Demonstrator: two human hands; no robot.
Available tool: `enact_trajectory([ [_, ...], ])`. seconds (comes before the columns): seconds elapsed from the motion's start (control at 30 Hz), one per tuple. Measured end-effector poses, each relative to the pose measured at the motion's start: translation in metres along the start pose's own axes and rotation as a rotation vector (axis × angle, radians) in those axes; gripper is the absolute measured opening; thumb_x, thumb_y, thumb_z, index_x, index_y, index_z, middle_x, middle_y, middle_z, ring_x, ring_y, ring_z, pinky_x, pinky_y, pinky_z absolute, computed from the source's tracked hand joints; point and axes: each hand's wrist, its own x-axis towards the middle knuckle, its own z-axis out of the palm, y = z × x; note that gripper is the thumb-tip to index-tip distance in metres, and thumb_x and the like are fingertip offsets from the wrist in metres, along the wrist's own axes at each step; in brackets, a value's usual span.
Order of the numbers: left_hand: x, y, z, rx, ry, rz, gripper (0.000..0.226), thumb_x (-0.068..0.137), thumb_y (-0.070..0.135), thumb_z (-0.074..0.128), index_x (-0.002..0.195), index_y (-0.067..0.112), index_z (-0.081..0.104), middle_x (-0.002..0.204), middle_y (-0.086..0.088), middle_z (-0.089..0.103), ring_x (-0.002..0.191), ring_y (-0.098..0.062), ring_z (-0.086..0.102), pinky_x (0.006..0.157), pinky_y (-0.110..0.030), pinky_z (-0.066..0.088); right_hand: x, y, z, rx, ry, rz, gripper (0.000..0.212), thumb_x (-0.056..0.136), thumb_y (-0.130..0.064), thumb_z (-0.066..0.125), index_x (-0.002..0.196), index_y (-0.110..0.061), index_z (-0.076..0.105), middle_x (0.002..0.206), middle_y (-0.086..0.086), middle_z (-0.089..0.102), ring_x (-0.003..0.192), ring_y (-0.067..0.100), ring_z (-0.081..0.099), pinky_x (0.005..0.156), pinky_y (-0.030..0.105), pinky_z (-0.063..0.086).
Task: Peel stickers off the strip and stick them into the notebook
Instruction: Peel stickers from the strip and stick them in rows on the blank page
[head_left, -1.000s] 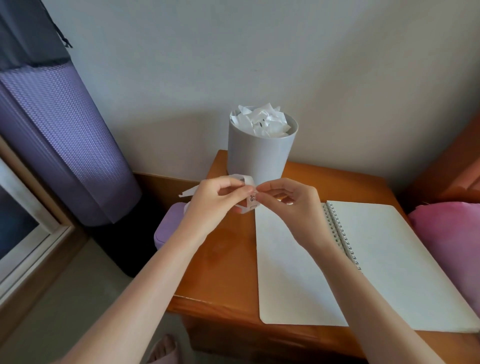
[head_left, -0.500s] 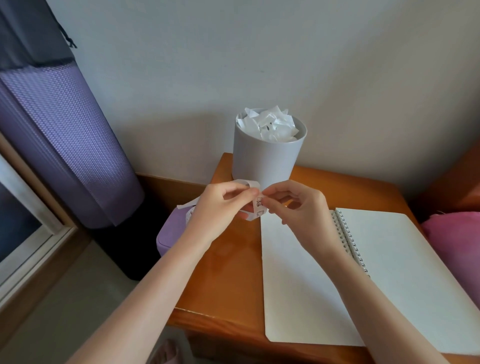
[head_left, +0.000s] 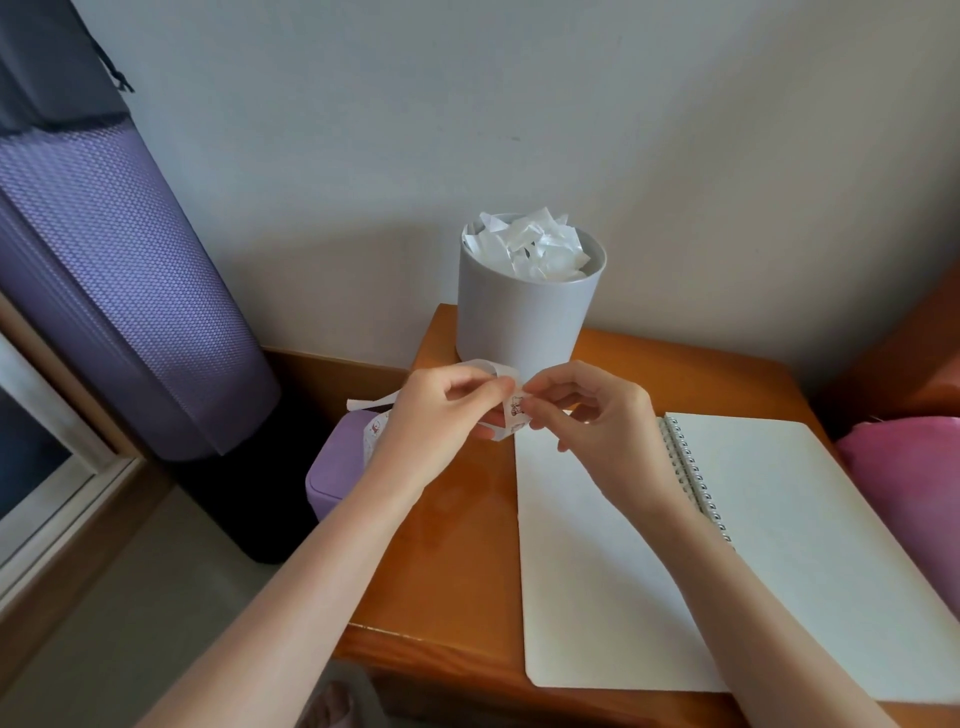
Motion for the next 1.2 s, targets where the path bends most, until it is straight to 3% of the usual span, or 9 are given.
enact_trajectory([
  [0.3,0.0017,-0.0006,0.0026,0.003,-0.008,-0.005,0.012,0.088,0.030,0.062,0.096,0.023,0.066,0.091,0.002,0.068,0.081,-0.009,0.068,0.065,-0.012,0.055,0.0013,0.0029,-0.0001,-0.017,-0.005,0.016,0.012,0.082,-0.009,0.070,0.084,-0.021,0.069,0.075,-0.008,0.070,0.070,0.009,0.066,0.058,0.033,0.054],
  [0.5,-0.0001,0.0017,0.0024,0.033,-0.011,-0.003,0.009,0.087,0.033,0.061,0.092,0.027,0.065,0.085,0.009,0.067,0.078,-0.005,0.067,0.063,-0.007,0.052,0.0010,0.0034,0.0001,-0.009,-0.007,0.015,0.012,0.081,-0.004,0.069,0.082,-0.016,0.070,0.072,-0.005,0.070,0.068,0.011,0.066,0.058,0.035,0.054],
  [0.6,-0.0016,0.0040,0.0020,0.018,-0.015,-0.001,0.004,0.087,0.031,0.061,0.088,0.028,0.064,0.079,0.014,0.065,0.071,0.000,0.067,0.060,-0.006,0.050,0.0007,0.0025,-0.0002,0.028,-0.004,0.025,0.013,0.082,-0.004,0.070,0.082,-0.017,0.069,0.073,-0.005,0.070,0.068,0.011,0.066,0.054,0.031,0.054],
  [0.8,-0.0017,0.0042,0.0011,0.043,-0.009,-0.011,0.011,0.089,0.031,0.060,0.094,0.023,0.066,0.081,0.007,0.067,0.070,-0.005,0.067,0.059,-0.005,0.049,-0.0003,0.0019,-0.0001,0.053,-0.010,0.032,0.016,0.082,-0.008,0.071,0.083,-0.023,0.068,0.075,-0.006,0.071,0.068,0.011,0.066,0.057,0.032,0.053],
  [1.0,-0.0007,0.0040,0.0014,0.037,-0.017,-0.036,0.009,0.089,0.033,0.059,0.088,0.025,0.065,0.075,0.008,0.066,0.063,0.009,0.063,0.053,-0.003,0.047,-0.0006,0.0028,0.0000,0.064,0.002,0.019,0.018,0.082,-0.006,0.070,0.086,-0.024,0.069,0.076,-0.003,0.071,0.068,0.013,0.066,0.057,0.034,0.052],
  [1.2,-0.0003,0.0038,0.0024,0.017,-0.032,-0.059,0.016,0.089,0.033,0.058,0.094,0.020,0.067,0.081,0.003,0.068,0.072,-0.008,0.067,0.063,-0.011,0.052,-0.0001,0.0056,-0.0002,0.093,0.008,0.036,0.017,0.082,-0.006,0.070,0.088,-0.022,0.070,0.075,-0.001,0.071,0.069,0.016,0.066,0.055,0.027,0.050],
])
